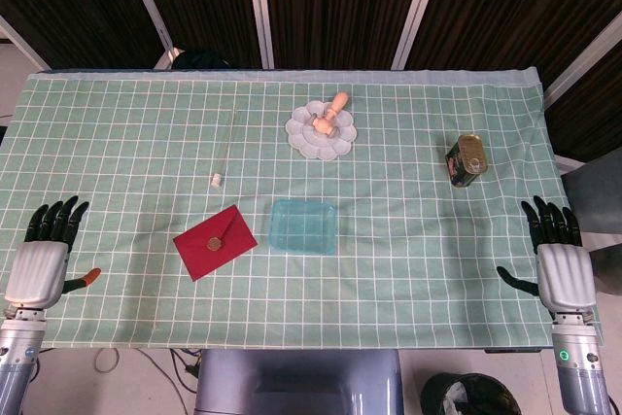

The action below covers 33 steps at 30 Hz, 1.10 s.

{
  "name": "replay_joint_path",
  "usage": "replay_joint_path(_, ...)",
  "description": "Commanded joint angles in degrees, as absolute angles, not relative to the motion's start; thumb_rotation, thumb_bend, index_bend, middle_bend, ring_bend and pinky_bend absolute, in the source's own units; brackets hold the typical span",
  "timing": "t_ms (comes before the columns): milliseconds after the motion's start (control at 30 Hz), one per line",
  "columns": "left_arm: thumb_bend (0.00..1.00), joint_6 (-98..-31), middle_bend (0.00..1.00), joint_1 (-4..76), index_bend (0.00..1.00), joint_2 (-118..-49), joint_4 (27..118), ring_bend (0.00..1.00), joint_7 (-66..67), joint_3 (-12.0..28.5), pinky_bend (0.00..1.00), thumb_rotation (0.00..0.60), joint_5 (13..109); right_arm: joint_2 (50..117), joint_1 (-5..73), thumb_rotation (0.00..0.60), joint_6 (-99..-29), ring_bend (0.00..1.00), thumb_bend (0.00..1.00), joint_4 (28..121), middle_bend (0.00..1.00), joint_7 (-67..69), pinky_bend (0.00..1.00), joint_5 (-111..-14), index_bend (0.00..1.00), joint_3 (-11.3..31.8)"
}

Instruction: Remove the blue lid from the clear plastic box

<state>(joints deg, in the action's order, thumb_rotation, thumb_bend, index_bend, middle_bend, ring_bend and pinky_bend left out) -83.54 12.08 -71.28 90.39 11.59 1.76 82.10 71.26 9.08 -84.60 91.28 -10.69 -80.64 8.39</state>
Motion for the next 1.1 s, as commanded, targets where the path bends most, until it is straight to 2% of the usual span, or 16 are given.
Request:
replay_joint_path(33, 0.00, -83.3, 0.00, 12.0, 0.00, -71.3, 90.5, 0.00, 11.4, 1.9, 0.01, 0.600, 81.9, 71.3, 9.1, 0.600, -84.6, 0.00, 0.23, 91.2, 0.00, -10.6, 0.00, -80.6, 0.00, 8.4)
replay_joint_path(433, 0.00, -81.0, 0.00, 13.8, 0.00, -71.7, 93.1, 0.00, 13.3, 2.7, 0.01, 0.600, 82.7, 71.9, 9.4, 0.600, -85.1, 0.00, 0.23, 89.8, 0.00, -10.8, 0.00, -81.9, 0.00, 8.3)
replay_joint_path(633, 0.00, -75.5, 0.00, 18.6, 0.00, -72.3, 98.9, 0.00, 18.6, 6.1, 0.01, 0.600, 80.1, 72.6, 9.5, 0.600, -85.3, 0.00, 0.23, 88.7, 0.00, -9.6, 0.00, -80.8, 0.00, 9.3)
replay_joint_path(867, 0.00, -64.1, 0.00, 30.2, 0.00, -77.8, 106.8, 0.00, 32.3, 14.0, 0.01, 0.600, 65.1, 73.3, 9.7, 0.600, -84.5, 0.00, 0.23, 88.3, 0.00, -8.2, 0.00, -79.1, 0.00, 10.0)
replay_joint_path(1100, 0.00, -61.2, 0.00, 40.2, 0.00, -85.0, 107.9, 0.00, 43.4, 18.5, 0.01, 0.600, 49.4, 73.9, 9.9, 0.600, -83.4, 0.00, 0.23, 88.1, 0.00, -7.9, 0.00, -78.7, 0.00, 9.6)
